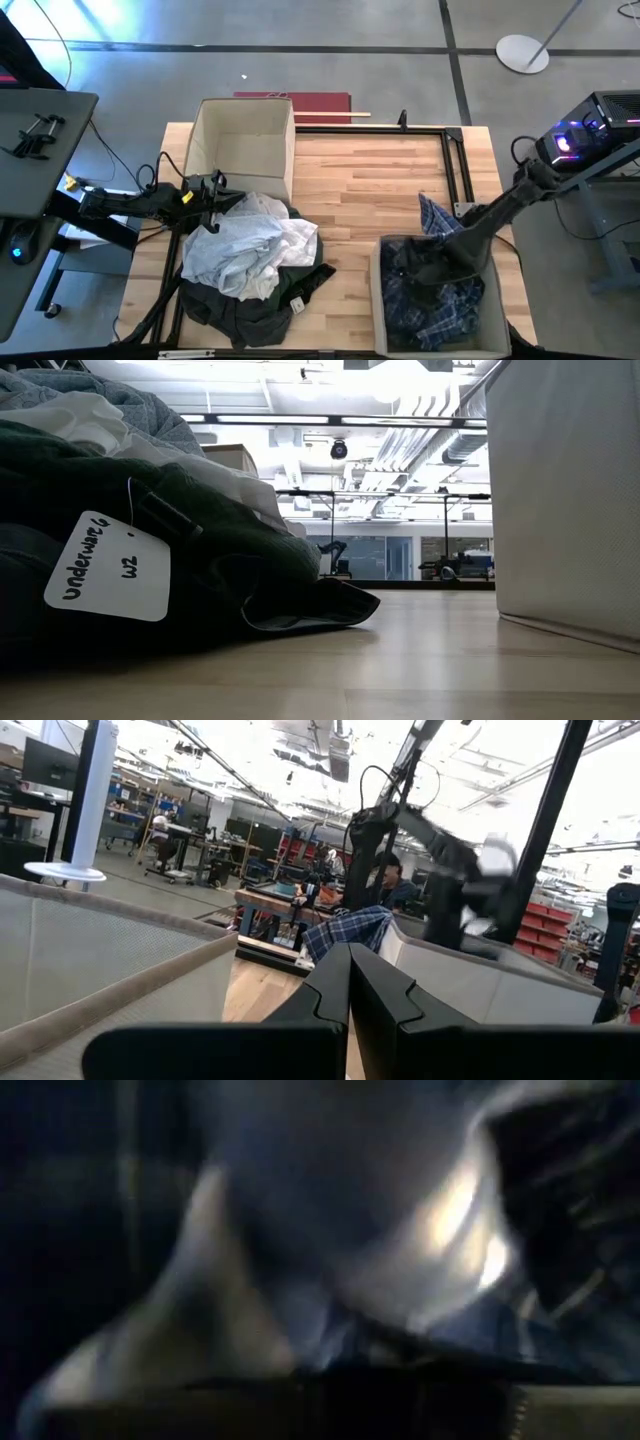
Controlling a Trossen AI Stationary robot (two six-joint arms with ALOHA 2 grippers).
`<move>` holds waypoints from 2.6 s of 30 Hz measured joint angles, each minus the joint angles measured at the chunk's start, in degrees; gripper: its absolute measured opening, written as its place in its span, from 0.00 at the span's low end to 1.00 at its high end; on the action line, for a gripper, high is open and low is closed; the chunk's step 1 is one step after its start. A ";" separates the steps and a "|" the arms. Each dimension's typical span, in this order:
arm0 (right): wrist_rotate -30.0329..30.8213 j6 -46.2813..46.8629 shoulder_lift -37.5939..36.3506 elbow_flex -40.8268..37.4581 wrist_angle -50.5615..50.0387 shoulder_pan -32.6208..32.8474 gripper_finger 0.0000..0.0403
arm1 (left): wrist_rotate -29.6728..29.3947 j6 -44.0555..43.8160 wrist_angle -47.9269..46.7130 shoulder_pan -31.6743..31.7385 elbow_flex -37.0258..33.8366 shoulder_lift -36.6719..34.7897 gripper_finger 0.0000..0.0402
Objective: Sort clothes
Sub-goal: Put the blue polo shirt into the bottom laundry bin
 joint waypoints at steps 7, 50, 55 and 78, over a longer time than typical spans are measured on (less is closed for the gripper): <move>-6.66 4.00 -0.42 -19.54 22.88 0.30 0.06 | 0.02 0.04 -0.18 0.00 0.01 -0.01 0.00; 25.40 -0.13 -12.55 17.34 -33.77 -24.10 0.61 | 0.02 0.20 -1.80 0.00 0.02 0.48 0.00; 19.52 -3.15 -12.65 10.98 -33.45 -33.06 0.63 | 0.02 0.15 -1.77 0.00 0.02 0.50 0.00; 21.78 -15.44 -12.59 24.21 -27.15 -29.56 0.04 | 0.02 0.00 -1.80 0.00 0.02 0.50 0.00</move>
